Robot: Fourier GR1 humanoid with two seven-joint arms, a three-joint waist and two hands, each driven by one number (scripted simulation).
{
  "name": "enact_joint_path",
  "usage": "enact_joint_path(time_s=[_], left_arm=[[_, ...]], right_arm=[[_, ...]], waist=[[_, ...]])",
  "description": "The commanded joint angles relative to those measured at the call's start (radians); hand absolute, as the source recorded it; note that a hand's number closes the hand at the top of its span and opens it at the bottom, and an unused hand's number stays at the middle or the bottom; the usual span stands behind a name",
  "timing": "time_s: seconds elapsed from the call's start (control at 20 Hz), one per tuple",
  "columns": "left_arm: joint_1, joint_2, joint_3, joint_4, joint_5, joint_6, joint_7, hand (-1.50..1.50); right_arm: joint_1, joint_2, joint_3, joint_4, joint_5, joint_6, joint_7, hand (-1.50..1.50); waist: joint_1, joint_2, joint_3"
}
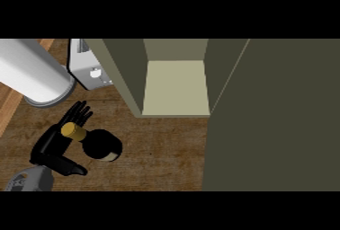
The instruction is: Pick up the wine, place it into the cabinet and close the cabinet
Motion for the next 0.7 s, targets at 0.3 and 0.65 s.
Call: enact_joint_path(time_s=[0.3, 0.65], left_arm=[[-0.112, 0.006, -0.041, 0.304, -0.129, 0.018, -0.216, -1.50], [-0.192, 0.015, -0.046, 0.462, -0.156, 0.040, -0.303, -1.50]], right_arm=[[-0.055, -0.009, -0.023, -0.028, -0.008, -0.022, 0.056, -1.50], [-0.083, -0.033, -0.066, -0.005, -0.040, -0.010, 0.062, -1.50]], waist=[[-0.003, 0.001, -0.001], [-0.004, 0.002, -0.001]])
